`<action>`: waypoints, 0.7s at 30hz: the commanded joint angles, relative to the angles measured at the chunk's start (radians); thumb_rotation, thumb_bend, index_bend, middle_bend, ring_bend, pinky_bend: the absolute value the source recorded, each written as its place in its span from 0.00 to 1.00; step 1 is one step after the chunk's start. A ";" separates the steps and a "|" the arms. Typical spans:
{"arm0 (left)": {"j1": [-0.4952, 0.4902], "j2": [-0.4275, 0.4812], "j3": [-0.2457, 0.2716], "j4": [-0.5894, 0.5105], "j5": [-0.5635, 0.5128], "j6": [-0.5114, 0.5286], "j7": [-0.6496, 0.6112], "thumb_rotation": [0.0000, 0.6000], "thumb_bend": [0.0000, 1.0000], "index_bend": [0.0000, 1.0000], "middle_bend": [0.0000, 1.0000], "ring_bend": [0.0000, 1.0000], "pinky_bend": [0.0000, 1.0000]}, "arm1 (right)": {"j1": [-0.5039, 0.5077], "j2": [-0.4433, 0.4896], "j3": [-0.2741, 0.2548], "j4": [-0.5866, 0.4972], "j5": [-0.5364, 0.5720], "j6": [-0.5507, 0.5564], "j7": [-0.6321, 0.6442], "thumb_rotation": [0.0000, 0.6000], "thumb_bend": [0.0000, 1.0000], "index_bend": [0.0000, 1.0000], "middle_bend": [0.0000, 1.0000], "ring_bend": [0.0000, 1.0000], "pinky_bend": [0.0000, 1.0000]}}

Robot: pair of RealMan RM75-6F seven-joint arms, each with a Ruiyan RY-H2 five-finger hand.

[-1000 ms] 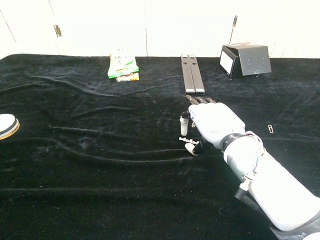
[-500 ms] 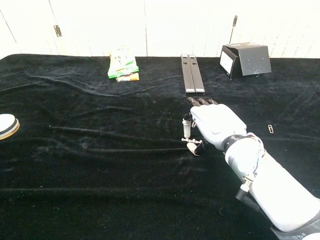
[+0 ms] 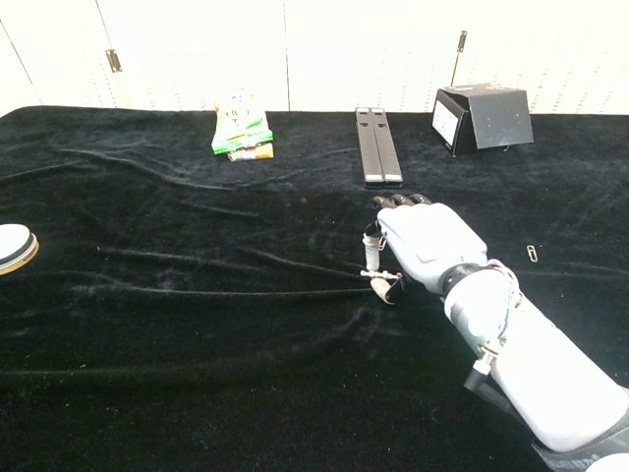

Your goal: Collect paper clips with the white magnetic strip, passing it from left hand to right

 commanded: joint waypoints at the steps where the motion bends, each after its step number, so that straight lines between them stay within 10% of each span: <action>1: 0.001 0.000 -0.001 0.000 -0.001 0.000 -0.002 1.00 0.19 0.14 0.20 0.10 0.00 | -0.002 0.002 0.001 0.000 0.003 0.002 -0.005 1.00 0.42 0.73 0.18 0.11 0.06; 21: 0.007 -0.002 -0.008 0.002 -0.009 0.005 -0.006 1.00 0.24 0.14 0.20 0.10 0.00 | -0.035 0.107 0.022 -0.185 -0.067 0.097 0.079 1.00 0.47 0.90 0.27 0.17 0.06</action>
